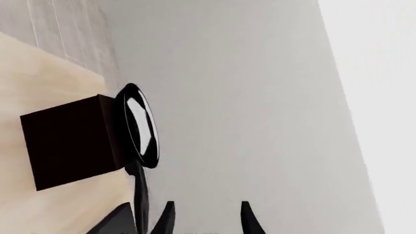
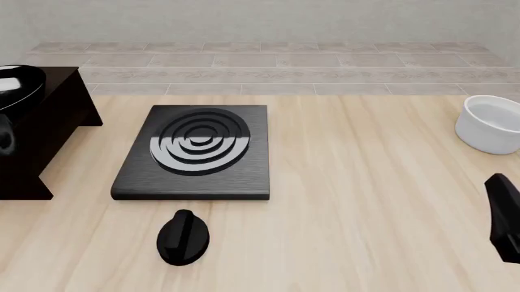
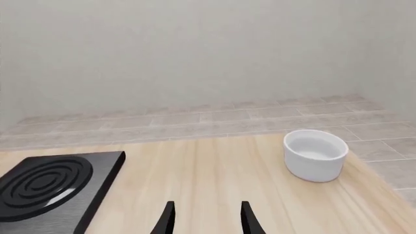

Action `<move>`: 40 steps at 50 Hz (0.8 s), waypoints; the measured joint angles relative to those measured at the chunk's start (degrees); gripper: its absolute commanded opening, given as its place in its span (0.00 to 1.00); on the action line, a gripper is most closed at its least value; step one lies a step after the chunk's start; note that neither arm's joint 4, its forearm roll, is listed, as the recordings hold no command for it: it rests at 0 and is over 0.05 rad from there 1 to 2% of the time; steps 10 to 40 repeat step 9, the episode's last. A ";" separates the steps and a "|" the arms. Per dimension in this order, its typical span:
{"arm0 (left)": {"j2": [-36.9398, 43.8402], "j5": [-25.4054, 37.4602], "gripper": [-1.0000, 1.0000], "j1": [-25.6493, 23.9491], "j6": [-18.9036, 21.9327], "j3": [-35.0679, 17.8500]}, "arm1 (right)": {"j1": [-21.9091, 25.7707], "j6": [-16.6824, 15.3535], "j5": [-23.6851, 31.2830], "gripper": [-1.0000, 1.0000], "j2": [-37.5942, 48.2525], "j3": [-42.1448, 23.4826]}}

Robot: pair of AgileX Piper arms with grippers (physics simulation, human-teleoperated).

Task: Put the frying pan on top of the cabinet.

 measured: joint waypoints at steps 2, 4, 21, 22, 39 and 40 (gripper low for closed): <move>-1.14 2.87 1.00 -0.52 0.51 -2.55 | 0.01 0.01 -0.15 1.00 -0.02 0.01; -2.06 5.97 1.00 -1.32 1.20 -5.64 | -0.04 0.05 -0.31 1.00 -0.04 0.01; -3.72 14.86 1.00 -4.30 3.87 -15.34 | -0.41 0.41 -0.86 1.00 -0.08 0.03; -3.72 14.86 1.00 -4.30 3.87 -15.34 | -0.41 0.41 -0.86 1.00 -0.08 0.03; -3.72 14.86 1.00 -4.30 3.87 -15.34 | -0.41 0.41 -0.86 1.00 -0.08 0.03; -3.72 14.86 1.00 -4.30 3.87 -15.34 | -0.41 0.41 -0.86 1.00 -0.08 0.03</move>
